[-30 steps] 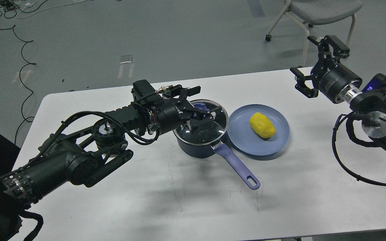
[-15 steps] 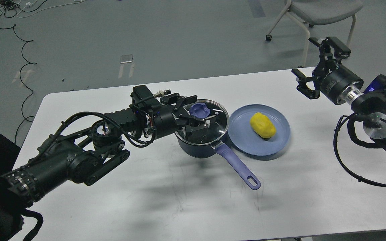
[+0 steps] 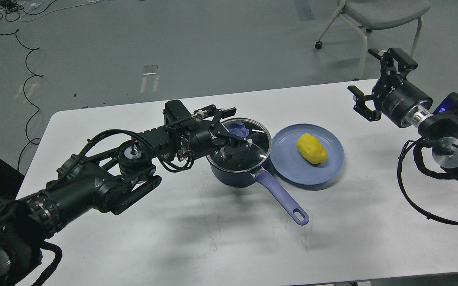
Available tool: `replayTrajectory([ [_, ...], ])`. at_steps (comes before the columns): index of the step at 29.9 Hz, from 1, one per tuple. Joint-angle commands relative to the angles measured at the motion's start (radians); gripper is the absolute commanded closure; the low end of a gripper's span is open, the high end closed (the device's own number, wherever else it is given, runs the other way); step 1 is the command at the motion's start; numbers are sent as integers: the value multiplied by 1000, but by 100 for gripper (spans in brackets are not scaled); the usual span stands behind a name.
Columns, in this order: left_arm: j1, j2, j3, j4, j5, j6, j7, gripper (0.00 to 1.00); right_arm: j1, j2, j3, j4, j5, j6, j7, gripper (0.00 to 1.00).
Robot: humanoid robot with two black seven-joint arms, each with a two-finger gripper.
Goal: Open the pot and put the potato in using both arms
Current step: 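Close the left gripper on the blue lid knob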
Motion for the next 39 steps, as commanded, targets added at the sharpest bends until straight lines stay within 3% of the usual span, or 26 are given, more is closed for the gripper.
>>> replayTrajectory([
  [1, -1, -1, 3, 0, 0, 0, 0, 2, -1, 2, -2, -2, 0, 0, 0, 0],
  [34, 12, 23, 18, 15, -9, -9, -11, 3, -10, 0, -20, -14, -1, 0, 0, 0],
  [35, 12, 22, 18, 17, -9, -9, -11, 5, -10, 0, -20, -14, -1, 0, 0, 0],
  [39, 12, 20, 18, 18, -9, -9, -13, 30, -10, 2, -22, -11, -1, 0, 0, 0],
])
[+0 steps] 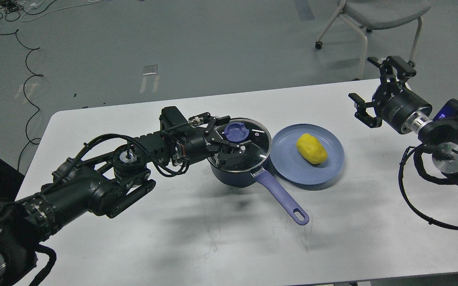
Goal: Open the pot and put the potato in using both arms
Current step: 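Close the left gripper on the blue lid knob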
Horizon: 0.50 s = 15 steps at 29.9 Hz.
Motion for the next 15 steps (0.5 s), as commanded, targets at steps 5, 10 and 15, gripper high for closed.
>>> replayTrajectory([
  [5, 0, -2, 0, 3, 0, 0, -1, 40, 0, 2, -2, -1, 0, -2, 0, 0],
  [10, 0, 3, 0, 3, 0, 0, -8, 52, 0, 2, -4, -7, -1, -2, 0, 0],
  [15, -1, 4, 0, 2, -1, 0, -40, 54, 0, 3, -5, -15, -1, -2, 0, 0],
])
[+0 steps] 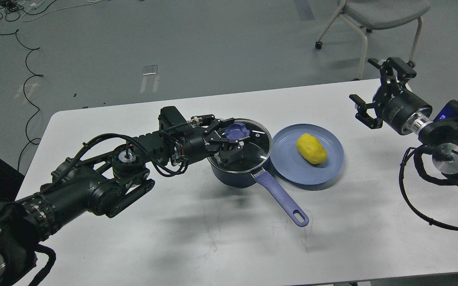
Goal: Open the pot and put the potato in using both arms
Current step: 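Close the left gripper on the blue lid knob, then lift the glass lid off the pot and carry it toward the robot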
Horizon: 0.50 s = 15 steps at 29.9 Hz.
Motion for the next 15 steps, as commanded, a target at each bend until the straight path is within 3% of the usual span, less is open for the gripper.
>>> replayTrajectory([
  [1, -2, 1, 0, -2, -1, 0, -13, 54, 0, 1, 0, -4, 0, 0, 0, 0],
  [15, -126, 83, 0, -15, -147, -3, -18, 54, 5, 5, 0, -3, 0, 0, 0, 0],
])
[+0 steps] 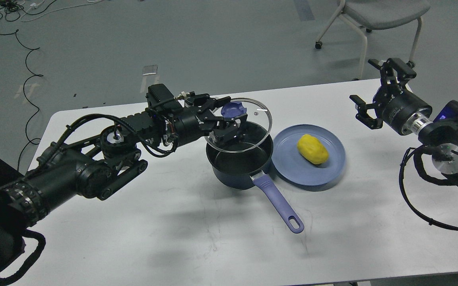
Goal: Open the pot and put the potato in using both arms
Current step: 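Lift the glass lid off the pot and carry it toward the robot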
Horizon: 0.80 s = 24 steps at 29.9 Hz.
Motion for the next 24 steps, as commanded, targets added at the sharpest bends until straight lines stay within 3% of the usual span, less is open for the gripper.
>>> replayTrajectory([
  [1, -33, 44, 5, 2, -18, 1, 0, 54, 2, 3, 0, 0, 0, 0, 0, 0],
  [9, 10, 220, 19, -12, -18, 27, 0, 55, 10, 7, 0, -1, 0, -1, 0, 0],
  [18, 215, 380, 94, -55, -17, 234, 0, 55, 21, 7, 2, -21, 0, -1, 0, 0],
  [24, 292, 397, 97, -41, -18, 289, 0, 55, 21, 7, 2, -20, 0, -1, 0, 0],
])
